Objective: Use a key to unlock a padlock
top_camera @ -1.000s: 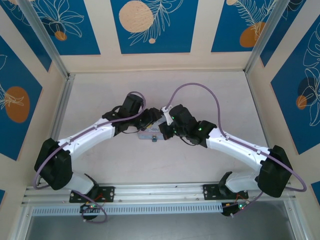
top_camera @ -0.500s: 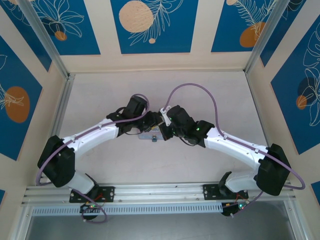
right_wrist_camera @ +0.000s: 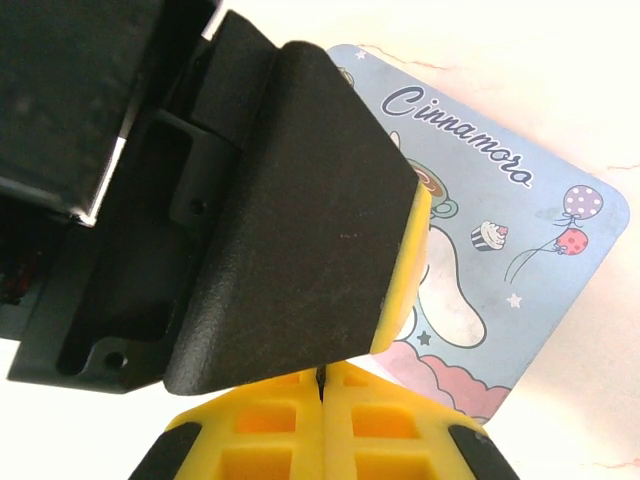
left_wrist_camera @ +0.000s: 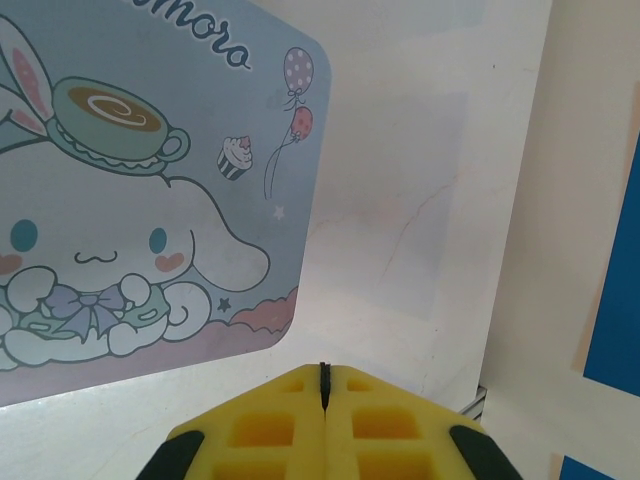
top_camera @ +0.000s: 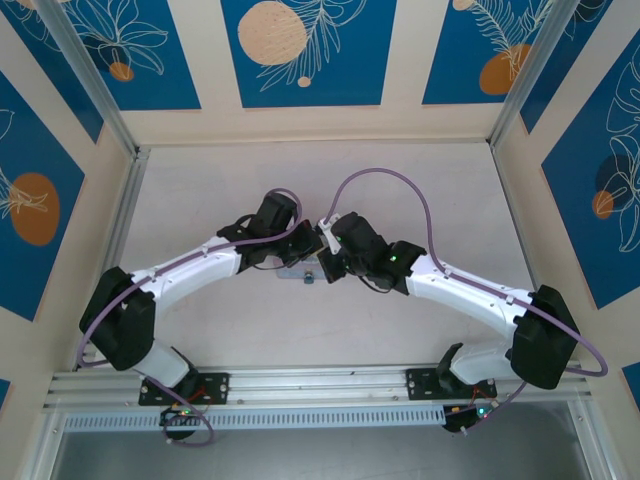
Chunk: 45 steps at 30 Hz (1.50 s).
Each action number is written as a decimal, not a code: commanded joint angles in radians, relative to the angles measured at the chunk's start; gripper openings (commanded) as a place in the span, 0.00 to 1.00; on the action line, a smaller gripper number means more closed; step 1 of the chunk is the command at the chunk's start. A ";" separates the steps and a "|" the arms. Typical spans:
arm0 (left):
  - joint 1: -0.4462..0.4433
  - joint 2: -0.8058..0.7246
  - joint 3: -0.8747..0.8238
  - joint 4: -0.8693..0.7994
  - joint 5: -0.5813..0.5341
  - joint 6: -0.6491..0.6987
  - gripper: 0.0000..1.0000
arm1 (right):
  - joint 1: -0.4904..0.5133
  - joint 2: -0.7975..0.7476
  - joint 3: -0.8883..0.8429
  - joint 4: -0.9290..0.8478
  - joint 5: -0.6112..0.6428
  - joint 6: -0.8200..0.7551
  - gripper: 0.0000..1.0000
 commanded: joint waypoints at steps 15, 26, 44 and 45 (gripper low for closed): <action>-0.001 -0.174 -0.145 0.358 -0.176 0.440 0.00 | -0.456 -0.252 -0.307 0.505 -0.671 0.629 0.69; -0.001 -0.237 -0.357 0.826 -0.272 0.359 0.00 | -0.446 -0.038 -0.367 1.110 -0.753 0.926 0.59; 0.000 -0.121 -0.405 1.114 -0.348 0.153 0.00 | -0.389 0.246 -0.291 1.516 -0.775 1.120 0.47; -0.001 -0.118 -0.405 1.118 -0.348 0.150 0.00 | -0.388 0.253 -0.286 1.521 -0.778 1.126 0.46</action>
